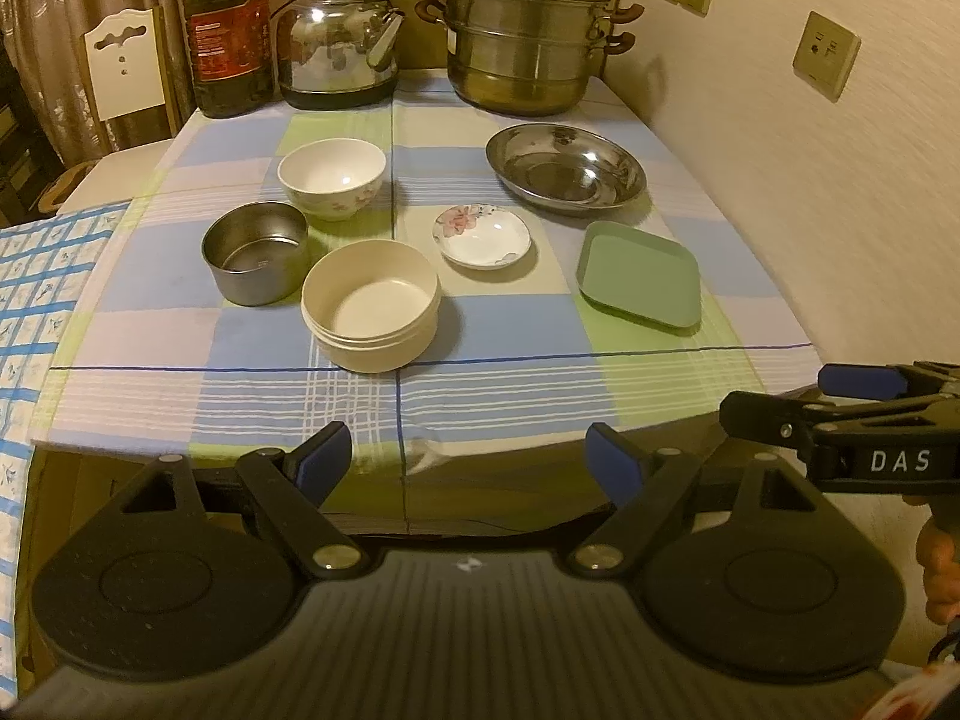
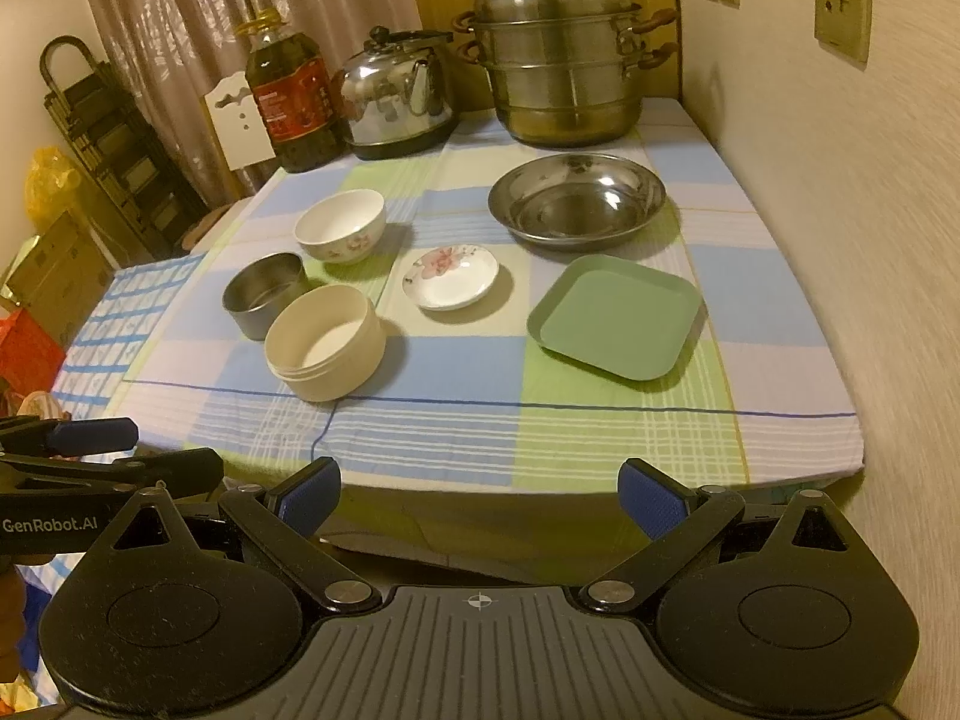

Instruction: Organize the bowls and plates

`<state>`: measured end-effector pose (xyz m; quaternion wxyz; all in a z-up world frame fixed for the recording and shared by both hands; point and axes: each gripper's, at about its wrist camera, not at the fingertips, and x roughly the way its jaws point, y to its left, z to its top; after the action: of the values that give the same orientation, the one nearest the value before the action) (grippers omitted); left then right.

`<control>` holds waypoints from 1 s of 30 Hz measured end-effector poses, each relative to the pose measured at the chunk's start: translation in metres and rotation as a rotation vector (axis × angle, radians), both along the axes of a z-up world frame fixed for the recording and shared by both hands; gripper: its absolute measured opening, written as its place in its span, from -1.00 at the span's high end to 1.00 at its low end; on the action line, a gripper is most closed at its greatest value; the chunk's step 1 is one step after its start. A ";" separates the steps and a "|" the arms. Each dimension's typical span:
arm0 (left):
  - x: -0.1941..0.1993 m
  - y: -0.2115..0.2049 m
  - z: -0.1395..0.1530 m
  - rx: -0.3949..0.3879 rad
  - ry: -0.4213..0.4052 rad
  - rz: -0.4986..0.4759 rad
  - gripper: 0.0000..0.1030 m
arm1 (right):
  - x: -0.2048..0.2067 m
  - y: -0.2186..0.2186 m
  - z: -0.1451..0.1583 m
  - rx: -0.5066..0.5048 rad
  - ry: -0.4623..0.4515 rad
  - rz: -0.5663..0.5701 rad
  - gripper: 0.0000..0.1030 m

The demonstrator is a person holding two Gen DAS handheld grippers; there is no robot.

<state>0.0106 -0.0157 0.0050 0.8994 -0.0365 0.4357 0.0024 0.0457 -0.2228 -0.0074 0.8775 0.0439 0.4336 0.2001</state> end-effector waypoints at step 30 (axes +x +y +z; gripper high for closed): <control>0.100 -0.039 -0.028 -0.022 0.054 -0.207 -0.52 | 0.042 -0.065 -0.025 0.048 0.025 -0.226 -0.92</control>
<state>0.1108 -0.0544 -0.0230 0.8822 -0.0012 0.4613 -0.0942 0.0873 -0.2874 -0.0322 0.8877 0.1159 0.4319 0.1095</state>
